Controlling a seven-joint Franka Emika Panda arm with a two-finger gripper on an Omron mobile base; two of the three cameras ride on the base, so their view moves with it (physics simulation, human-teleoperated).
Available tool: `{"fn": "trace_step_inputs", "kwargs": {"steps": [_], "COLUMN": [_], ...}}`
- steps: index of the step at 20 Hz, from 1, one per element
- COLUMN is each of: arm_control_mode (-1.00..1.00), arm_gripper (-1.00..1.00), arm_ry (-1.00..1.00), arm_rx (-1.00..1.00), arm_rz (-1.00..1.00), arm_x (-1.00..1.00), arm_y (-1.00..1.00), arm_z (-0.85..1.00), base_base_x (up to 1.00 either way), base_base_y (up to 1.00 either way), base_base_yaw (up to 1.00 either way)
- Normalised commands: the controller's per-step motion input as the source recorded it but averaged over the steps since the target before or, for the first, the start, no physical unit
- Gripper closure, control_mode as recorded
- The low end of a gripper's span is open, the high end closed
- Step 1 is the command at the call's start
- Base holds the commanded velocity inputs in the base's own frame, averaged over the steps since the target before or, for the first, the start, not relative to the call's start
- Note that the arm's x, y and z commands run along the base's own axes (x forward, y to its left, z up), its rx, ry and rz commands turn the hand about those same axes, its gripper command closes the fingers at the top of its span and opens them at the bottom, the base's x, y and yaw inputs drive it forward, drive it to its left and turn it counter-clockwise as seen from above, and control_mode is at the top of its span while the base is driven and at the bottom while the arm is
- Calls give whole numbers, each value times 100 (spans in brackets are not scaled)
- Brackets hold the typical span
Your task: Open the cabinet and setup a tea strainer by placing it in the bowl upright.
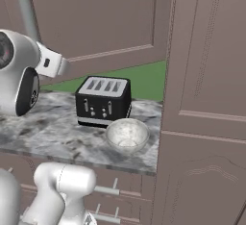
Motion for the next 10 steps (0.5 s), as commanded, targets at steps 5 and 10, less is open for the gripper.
{"fn": "trace_step_inputs", "kwargs": {"steps": [5, 10], "arm_control_mode": [-100, -100], "arm_gripper": [100, 100], "arm_ry": [4, 8], "arm_rx": [0, -1], "arm_rz": [0, 0], "arm_x": [-41, -23], "arm_y": [-48, -8], "arm_z": [5, 13], "base_base_x": [0, 0], "base_base_y": [0, 0], "base_base_yaw": [0, 0]}}
